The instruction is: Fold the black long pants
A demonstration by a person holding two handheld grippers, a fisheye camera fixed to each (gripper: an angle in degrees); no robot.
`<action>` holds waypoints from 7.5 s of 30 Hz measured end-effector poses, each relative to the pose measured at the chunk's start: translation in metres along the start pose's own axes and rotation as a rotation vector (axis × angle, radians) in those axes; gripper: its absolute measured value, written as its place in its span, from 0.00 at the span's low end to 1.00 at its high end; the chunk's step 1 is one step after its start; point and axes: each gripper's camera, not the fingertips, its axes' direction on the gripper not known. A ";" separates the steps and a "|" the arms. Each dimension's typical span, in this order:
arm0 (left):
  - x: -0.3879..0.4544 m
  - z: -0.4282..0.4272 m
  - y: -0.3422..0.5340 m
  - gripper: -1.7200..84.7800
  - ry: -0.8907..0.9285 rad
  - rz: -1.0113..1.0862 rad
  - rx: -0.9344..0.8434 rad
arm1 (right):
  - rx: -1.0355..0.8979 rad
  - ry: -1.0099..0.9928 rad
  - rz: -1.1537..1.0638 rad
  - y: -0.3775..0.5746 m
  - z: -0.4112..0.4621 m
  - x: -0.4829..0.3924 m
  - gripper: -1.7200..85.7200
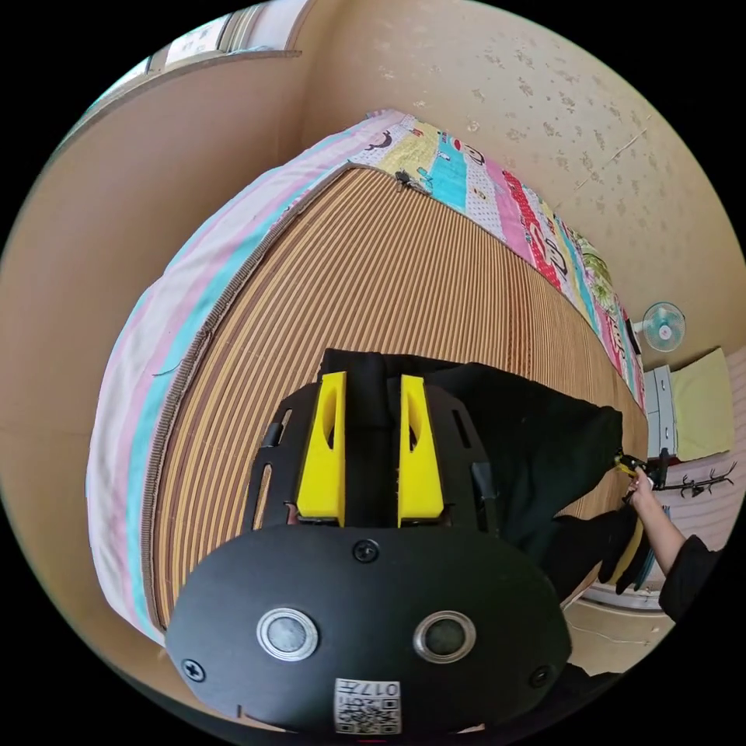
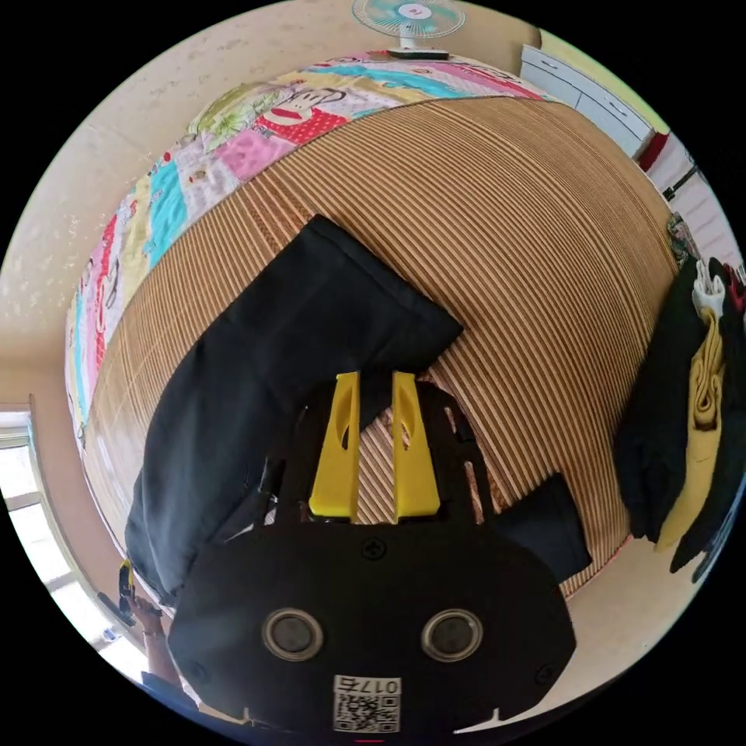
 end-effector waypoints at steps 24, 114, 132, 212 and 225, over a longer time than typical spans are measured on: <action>0.013 0.003 0.018 0.14 -0.014 -0.022 -0.042 | 0.109 -0.224 -0.026 -0.003 -0.029 0.022 0.03; -0.140 -0.192 0.239 0.02 0.555 0.108 0.075 | -0.155 -0.285 -0.364 0.405 -0.001 -0.127 0.10; -0.139 -0.122 0.245 0.06 0.147 0.215 -0.203 | -0.177 -0.283 -0.310 0.425 -0.005 -0.114 0.11; 0.246 0.152 0.052 0.11 -0.262 0.675 -0.304 | -0.113 0.137 -1.076 -0.074 -0.022 -0.278 0.11; 0.301 0.240 0.014 0.15 -0.417 1.137 -0.646 | -0.281 0.205 -1.274 -0.112 0.026 -0.359 0.17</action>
